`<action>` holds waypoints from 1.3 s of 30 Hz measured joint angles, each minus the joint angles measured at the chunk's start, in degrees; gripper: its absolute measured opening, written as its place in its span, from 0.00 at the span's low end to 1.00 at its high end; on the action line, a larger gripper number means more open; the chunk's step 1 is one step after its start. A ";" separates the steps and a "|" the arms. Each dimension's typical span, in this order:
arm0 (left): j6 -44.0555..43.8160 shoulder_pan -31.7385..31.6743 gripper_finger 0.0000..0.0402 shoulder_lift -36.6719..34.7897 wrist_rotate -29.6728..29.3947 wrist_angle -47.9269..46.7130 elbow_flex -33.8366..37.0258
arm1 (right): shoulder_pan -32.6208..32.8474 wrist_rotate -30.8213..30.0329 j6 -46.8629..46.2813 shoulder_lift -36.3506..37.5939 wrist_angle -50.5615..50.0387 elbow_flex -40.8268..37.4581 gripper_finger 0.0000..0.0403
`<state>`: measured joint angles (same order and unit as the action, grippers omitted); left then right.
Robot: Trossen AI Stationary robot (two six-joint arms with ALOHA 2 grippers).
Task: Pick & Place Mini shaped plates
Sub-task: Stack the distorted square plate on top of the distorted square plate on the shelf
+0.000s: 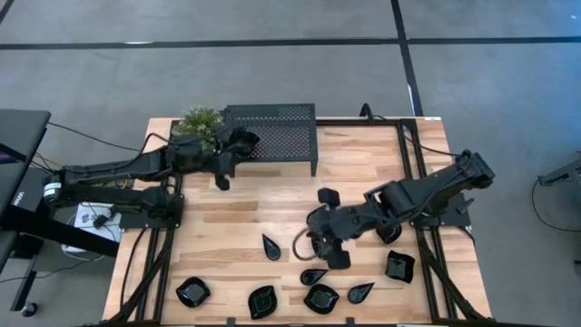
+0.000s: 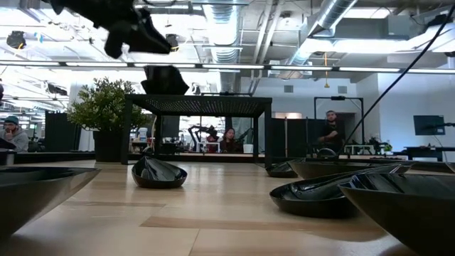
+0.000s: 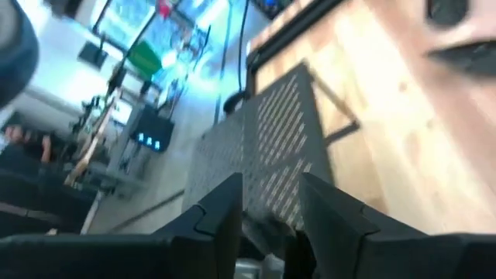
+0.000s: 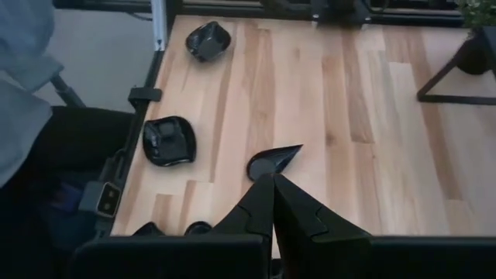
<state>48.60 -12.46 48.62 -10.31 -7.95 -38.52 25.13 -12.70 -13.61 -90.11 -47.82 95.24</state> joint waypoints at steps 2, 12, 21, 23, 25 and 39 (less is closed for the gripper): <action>0.00 1.90 0.33 -0.90 -2.45 -0.01 0.00 | 1.45 -1.27 0.00 0.00 -0.19 0.00 0.00; -12.15 4.93 0.33 -1.33 -4.59 -2.52 0.02 | 7.86 -6.61 -3.40 -0.13 -1.63 -0.26 0.00; -25.85 15.24 0.33 -1.21 11.66 -2.19 0.02 | 11.50 2.45 -16.87 0.11 -4.67 -13.39 0.00; -28.55 17.61 0.33 -0.91 11.66 -2.28 0.05 | 12.72 2.33 -22.94 0.11 -4.56 -16.52 0.00; -30.35 19.82 0.33 -0.57 11.68 -2.21 0.09 | 13.98 2.37 -30.32 0.13 -4.64 -19.53 0.00; -35.80 25.58 0.33 0.20 11.66 -2.82 0.09 | 17.10 7.47 -63.04 0.13 -7.06 -26.49 0.05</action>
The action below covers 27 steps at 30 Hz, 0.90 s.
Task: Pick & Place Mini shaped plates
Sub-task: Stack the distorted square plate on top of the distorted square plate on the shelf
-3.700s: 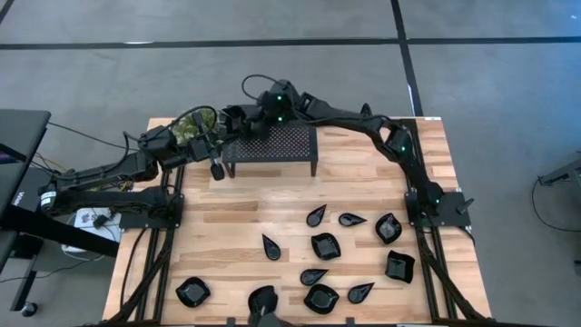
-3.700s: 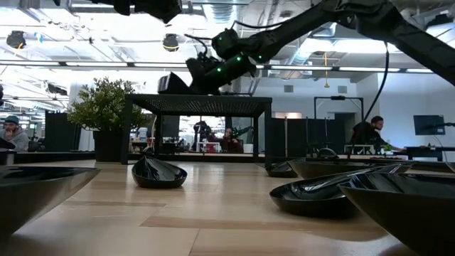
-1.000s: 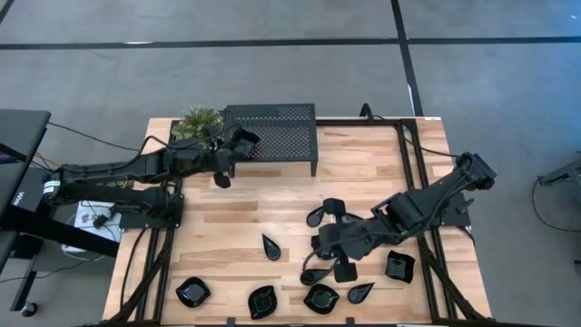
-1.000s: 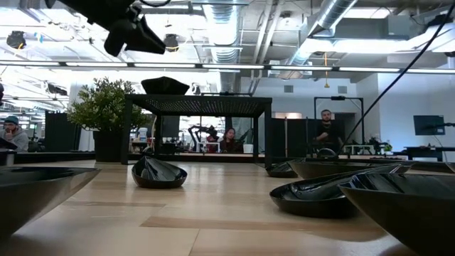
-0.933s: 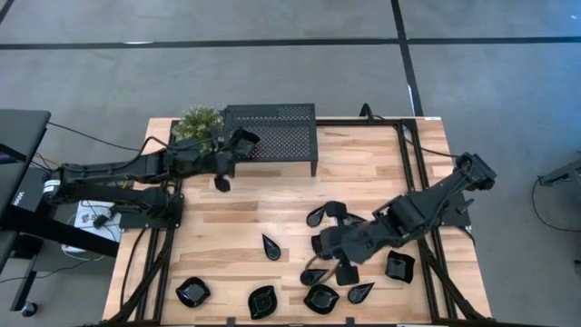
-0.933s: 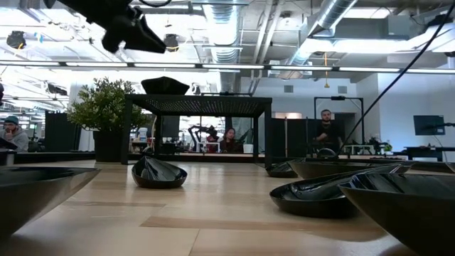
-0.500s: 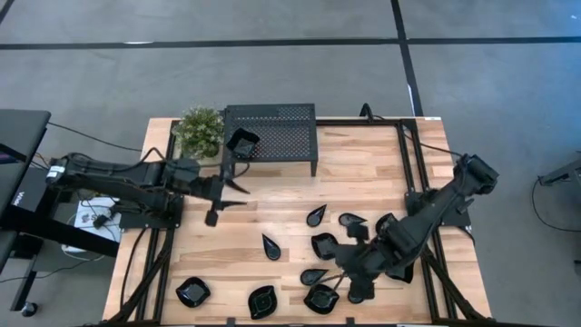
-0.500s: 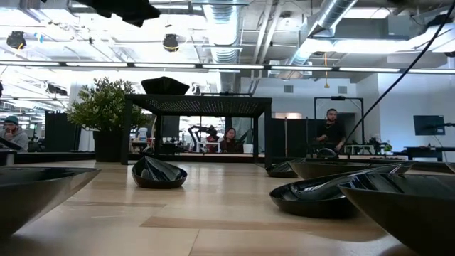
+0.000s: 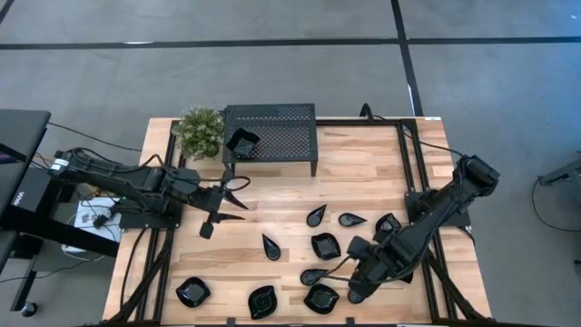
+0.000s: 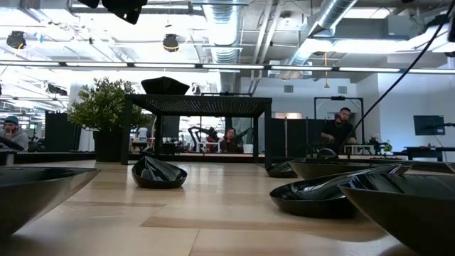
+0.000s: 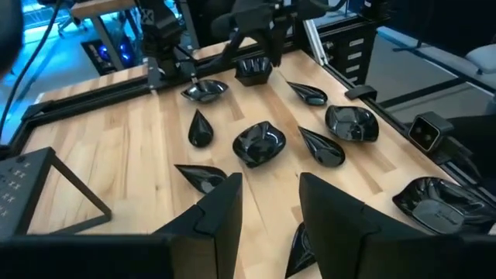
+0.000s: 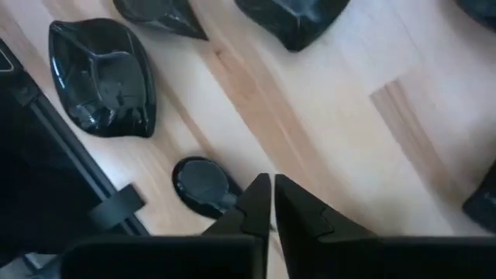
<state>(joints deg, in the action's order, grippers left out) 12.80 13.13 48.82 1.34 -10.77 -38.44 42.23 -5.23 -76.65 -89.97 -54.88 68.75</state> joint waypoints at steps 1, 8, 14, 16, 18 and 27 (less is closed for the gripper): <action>0.00 0.00 0.33 0.00 0.00 0.02 0.00 | 0.10 1.07 -1.14 -0.01 0.03 0.00 0.07; 0.04 -0.02 0.33 0.00 0.00 -0.48 0.00 | 3.23 6.33 -6.61 -3.68 -0.94 0.02 0.21; 0.34 -0.02 0.33 0.00 -0.01 -0.78 0.00 | 6.29 13.06 -8.52 -9.57 -6.07 0.01 0.28; 0.39 -0.02 0.33 0.00 -0.02 -0.78 0.00 | 6.80 16.26 -9.31 -11.21 -8.33 0.02 0.29; 0.39 -0.02 0.33 0.00 -0.02 -0.78 0.00 | 7.10 18.72 -9.37 -12.75 -9.77 0.00 0.31; 0.24 -0.02 0.33 0.00 -0.02 -0.78 0.00 | 7.25 20.45 -2.49 -17.77 -8.28 0.05 0.39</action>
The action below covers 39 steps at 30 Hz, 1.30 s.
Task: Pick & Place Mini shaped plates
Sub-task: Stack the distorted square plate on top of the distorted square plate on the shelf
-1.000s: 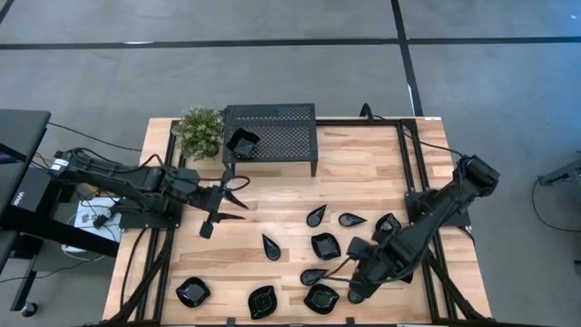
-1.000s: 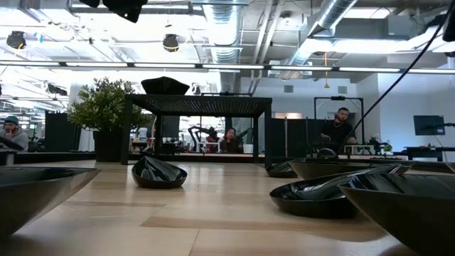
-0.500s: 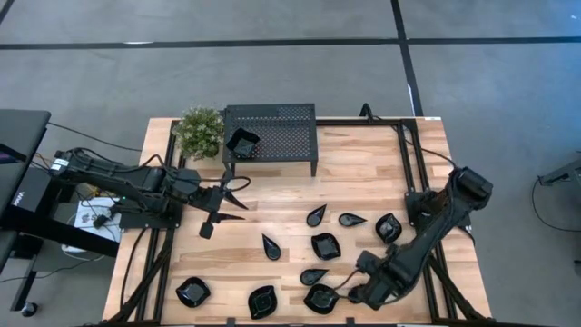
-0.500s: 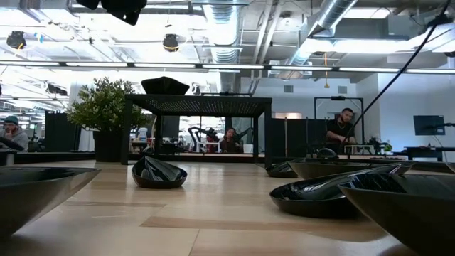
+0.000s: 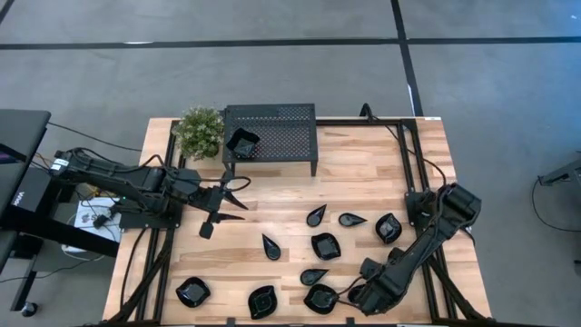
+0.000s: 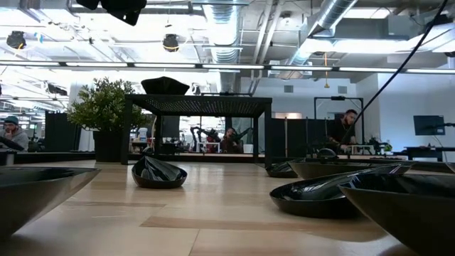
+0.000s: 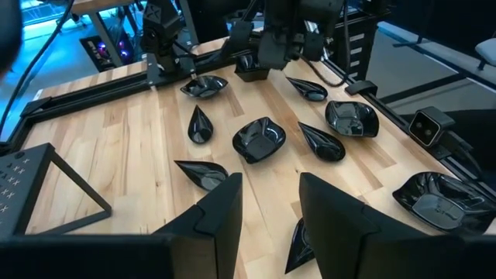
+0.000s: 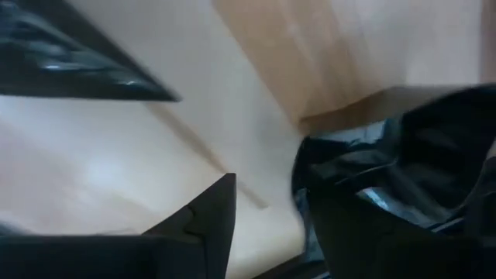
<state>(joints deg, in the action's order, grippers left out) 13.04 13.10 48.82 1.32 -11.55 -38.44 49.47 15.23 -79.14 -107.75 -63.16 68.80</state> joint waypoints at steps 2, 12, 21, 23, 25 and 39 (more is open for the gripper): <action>0.00 0.00 0.33 0.00 0.00 0.00 0.00 | 0.00 -0.03 1.57 -0.95 -2.00 -0.01 0.39; -0.03 0.00 0.33 0.00 0.00 0.00 0.00 | -0.55 -0.18 8.96 -1.94 -3.20 -0.01 0.18; -0.02 0.00 0.33 0.00 0.00 0.00 0.00 | -3.11 -0.10 15.16 -1.61 -3.07 2.78 0.02; -0.02 0.00 0.33 0.00 0.00 0.02 0.00 | -4.20 -0.24 17.21 -1.61 -3.77 5.26 0.01; -0.02 0.00 0.33 0.00 0.02 0.04 0.00 | -5.37 -1.77 19.62 -1.61 -4.54 8.11 0.01; 5.55 1.61 0.33 12.72 13.94 12.60 -0.04 | -14.62 -33.24 67.53 -1.67 6.65 20.78 0.01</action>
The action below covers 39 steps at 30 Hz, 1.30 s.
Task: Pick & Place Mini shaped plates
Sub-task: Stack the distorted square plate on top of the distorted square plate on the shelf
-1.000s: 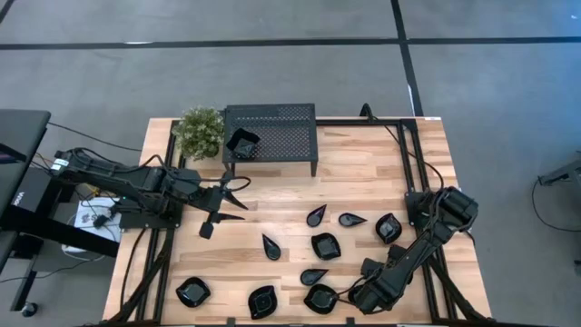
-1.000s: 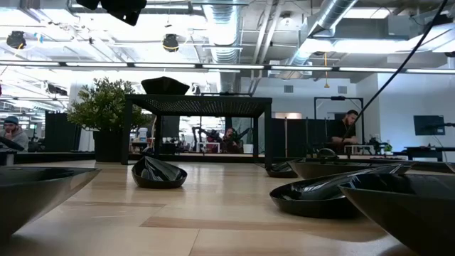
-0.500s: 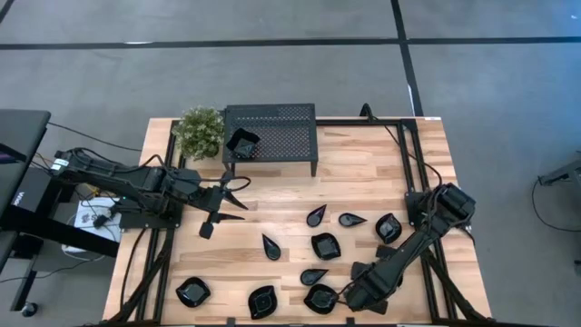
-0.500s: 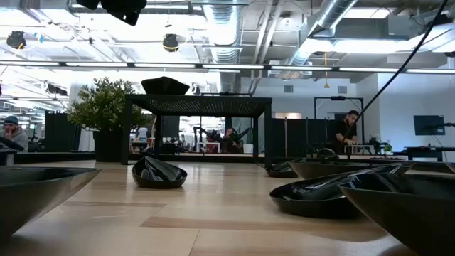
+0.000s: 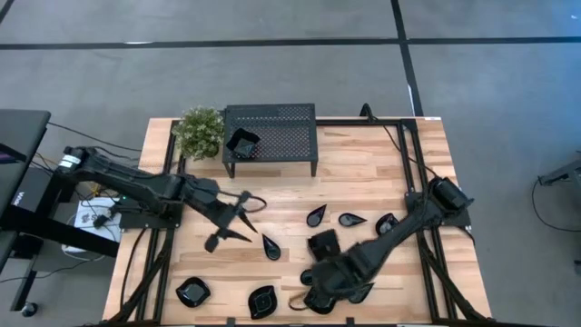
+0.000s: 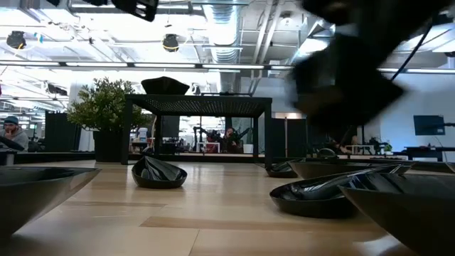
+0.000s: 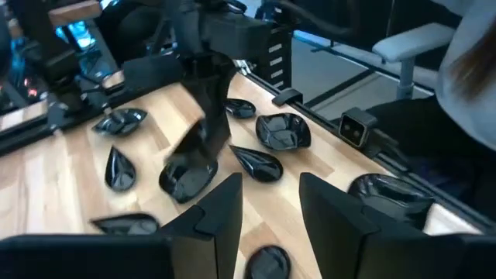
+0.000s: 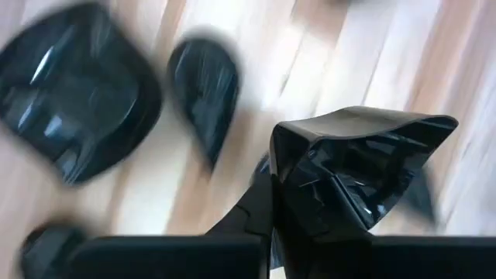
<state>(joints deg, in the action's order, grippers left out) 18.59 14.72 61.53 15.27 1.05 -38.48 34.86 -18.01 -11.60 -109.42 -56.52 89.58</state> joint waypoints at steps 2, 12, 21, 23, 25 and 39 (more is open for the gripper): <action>1.98 0.48 0.33 3.81 0.02 3.06 0.00 | -2.09 0.01 4.25 -0.33 4.04 0.00 0.01; 5.61 0.05 0.33 20.09 -0.08 18.02 0.00 | -8.19 1.68 22.53 -0.55 13.10 -0.02 0.01; 5.32 -0.04 0.33 23.72 -1.51 24.03 -0.04 | -10.19 3.14 31.71 -0.55 15.92 -0.02 0.01; 4.75 -0.04 0.33 23.72 -1.73 23.92 -0.04 | -10.60 3.09 32.89 -0.55 16.18 -0.02 0.01; 4.47 -0.04 0.33 23.72 -1.73 23.81 -0.04 | -10.65 3.10 33.08 -0.55 16.58 -0.02 0.01; 1.51 -0.48 0.26 23.72 -2.17 20.88 -0.04 | -10.65 3.01 33.17 -0.55 16.56 -0.02 0.01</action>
<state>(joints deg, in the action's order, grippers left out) 20.10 14.24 85.25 13.09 21.93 -38.52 24.21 -15.00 21.56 -109.97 -39.96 89.56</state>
